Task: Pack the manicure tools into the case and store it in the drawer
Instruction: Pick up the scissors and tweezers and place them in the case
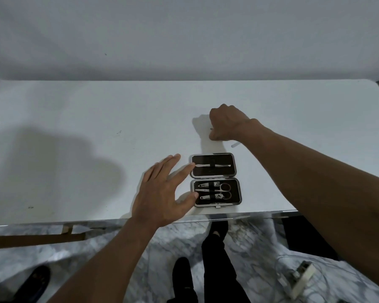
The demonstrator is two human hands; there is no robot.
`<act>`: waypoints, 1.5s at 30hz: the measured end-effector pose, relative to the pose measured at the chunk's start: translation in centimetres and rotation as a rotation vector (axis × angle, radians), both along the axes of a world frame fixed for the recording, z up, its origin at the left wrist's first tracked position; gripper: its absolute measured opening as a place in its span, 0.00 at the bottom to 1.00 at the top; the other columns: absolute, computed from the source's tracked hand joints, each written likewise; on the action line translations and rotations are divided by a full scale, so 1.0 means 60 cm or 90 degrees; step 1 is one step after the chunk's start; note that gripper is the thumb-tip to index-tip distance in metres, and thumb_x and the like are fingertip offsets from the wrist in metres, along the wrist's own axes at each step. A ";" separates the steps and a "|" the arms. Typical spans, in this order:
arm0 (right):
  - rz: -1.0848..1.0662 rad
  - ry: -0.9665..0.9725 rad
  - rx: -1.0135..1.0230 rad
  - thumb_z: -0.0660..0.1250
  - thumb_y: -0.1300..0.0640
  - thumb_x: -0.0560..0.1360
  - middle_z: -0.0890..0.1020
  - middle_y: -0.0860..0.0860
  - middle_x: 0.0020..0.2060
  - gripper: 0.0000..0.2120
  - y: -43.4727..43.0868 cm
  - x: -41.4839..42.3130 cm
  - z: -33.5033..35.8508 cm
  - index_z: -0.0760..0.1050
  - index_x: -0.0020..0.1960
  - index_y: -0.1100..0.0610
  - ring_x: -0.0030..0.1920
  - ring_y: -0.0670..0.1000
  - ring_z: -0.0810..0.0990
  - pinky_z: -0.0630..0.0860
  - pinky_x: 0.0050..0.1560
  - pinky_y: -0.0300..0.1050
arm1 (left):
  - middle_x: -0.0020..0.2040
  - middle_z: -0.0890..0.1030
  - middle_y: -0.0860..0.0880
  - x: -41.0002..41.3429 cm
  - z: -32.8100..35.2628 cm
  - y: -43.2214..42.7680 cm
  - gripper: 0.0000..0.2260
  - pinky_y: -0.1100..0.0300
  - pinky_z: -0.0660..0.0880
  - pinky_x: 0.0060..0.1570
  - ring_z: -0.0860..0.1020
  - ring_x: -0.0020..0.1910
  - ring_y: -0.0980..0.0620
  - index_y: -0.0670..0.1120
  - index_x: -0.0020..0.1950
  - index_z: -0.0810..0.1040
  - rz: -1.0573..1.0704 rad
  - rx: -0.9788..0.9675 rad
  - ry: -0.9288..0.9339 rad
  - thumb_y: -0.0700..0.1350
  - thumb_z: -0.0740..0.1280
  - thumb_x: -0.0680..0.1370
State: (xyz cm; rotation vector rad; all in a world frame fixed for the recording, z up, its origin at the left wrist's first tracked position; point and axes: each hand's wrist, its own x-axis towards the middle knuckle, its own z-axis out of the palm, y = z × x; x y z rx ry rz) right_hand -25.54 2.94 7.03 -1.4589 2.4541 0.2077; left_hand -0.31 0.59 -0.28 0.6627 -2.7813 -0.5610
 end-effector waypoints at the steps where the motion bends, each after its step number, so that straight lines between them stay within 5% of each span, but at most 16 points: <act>1: -0.008 0.001 -0.011 0.68 0.59 0.69 0.66 0.53 0.31 0.13 0.001 0.001 0.000 0.64 0.35 0.61 0.36 0.59 0.71 0.69 0.37 0.45 | 0.76 0.66 0.50 0.000 0.000 0.000 0.29 0.51 0.60 0.72 0.61 0.76 0.52 0.59 0.73 0.68 0.001 -0.003 0.001 0.63 0.63 0.72; 5: -0.098 -0.071 -0.114 0.66 0.61 0.66 0.78 0.56 0.36 0.05 0.008 -0.008 0.006 0.71 0.39 0.62 0.43 0.60 0.78 0.73 0.39 0.47 | 0.75 0.66 0.51 -0.001 0.002 0.002 0.29 0.51 0.60 0.72 0.61 0.75 0.52 0.59 0.73 0.68 0.005 -0.003 -0.004 0.63 0.63 0.72; 10: -0.262 -0.342 -0.281 0.66 0.65 0.69 0.84 0.57 0.39 0.13 0.047 -0.008 0.027 0.74 0.53 0.56 0.37 0.57 0.83 0.82 0.45 0.48 | 0.75 0.66 0.51 0.001 0.004 0.002 0.29 0.51 0.60 0.72 0.61 0.75 0.52 0.59 0.73 0.67 0.004 -0.005 -0.005 0.64 0.62 0.72; 17: -0.407 -0.554 -0.449 0.70 0.70 0.71 0.82 0.65 0.39 0.05 0.121 0.025 0.041 0.77 0.45 0.65 0.35 0.58 0.82 0.83 0.47 0.52 | 0.76 0.66 0.51 0.002 0.005 0.003 0.29 0.50 0.59 0.73 0.60 0.75 0.52 0.60 0.74 0.66 -0.003 -0.008 -0.010 0.65 0.59 0.73; 26: -0.539 -0.479 -0.489 0.71 0.67 0.69 0.84 0.61 0.36 0.03 0.176 0.054 -0.014 0.79 0.39 0.62 0.36 0.58 0.84 0.84 0.45 0.52 | 0.76 0.66 0.51 0.001 0.003 0.001 0.30 0.50 0.59 0.73 0.61 0.75 0.51 0.60 0.74 0.66 -0.003 -0.011 -0.005 0.66 0.59 0.73; 33: -0.264 -0.165 -0.292 0.69 0.59 0.72 0.86 0.55 0.42 0.05 0.197 0.053 -0.013 0.84 0.44 0.57 0.46 0.55 0.83 0.79 0.52 0.49 | 0.76 0.66 0.50 0.001 -0.003 -0.001 0.29 0.48 0.60 0.72 0.62 0.75 0.50 0.60 0.74 0.66 -0.004 -0.011 0.001 0.65 0.60 0.73; 38: -0.106 -0.114 -0.235 0.66 0.60 0.75 0.86 0.55 0.45 0.11 0.201 0.046 -0.003 0.82 0.54 0.55 0.48 0.56 0.82 0.73 0.51 0.44 | 0.76 0.66 0.50 0.000 -0.002 0.000 0.29 0.49 0.60 0.72 0.62 0.75 0.50 0.60 0.74 0.67 -0.004 -0.014 0.003 0.65 0.61 0.73; 45: -0.130 -0.212 -0.208 0.66 0.60 0.76 0.86 0.53 0.50 0.09 0.195 0.036 0.007 0.84 0.51 0.52 0.49 0.52 0.82 0.77 0.56 0.44 | 0.75 0.67 0.49 0.000 -0.001 0.001 0.29 0.48 0.60 0.72 0.63 0.75 0.50 0.59 0.73 0.67 -0.003 -0.014 0.009 0.65 0.61 0.73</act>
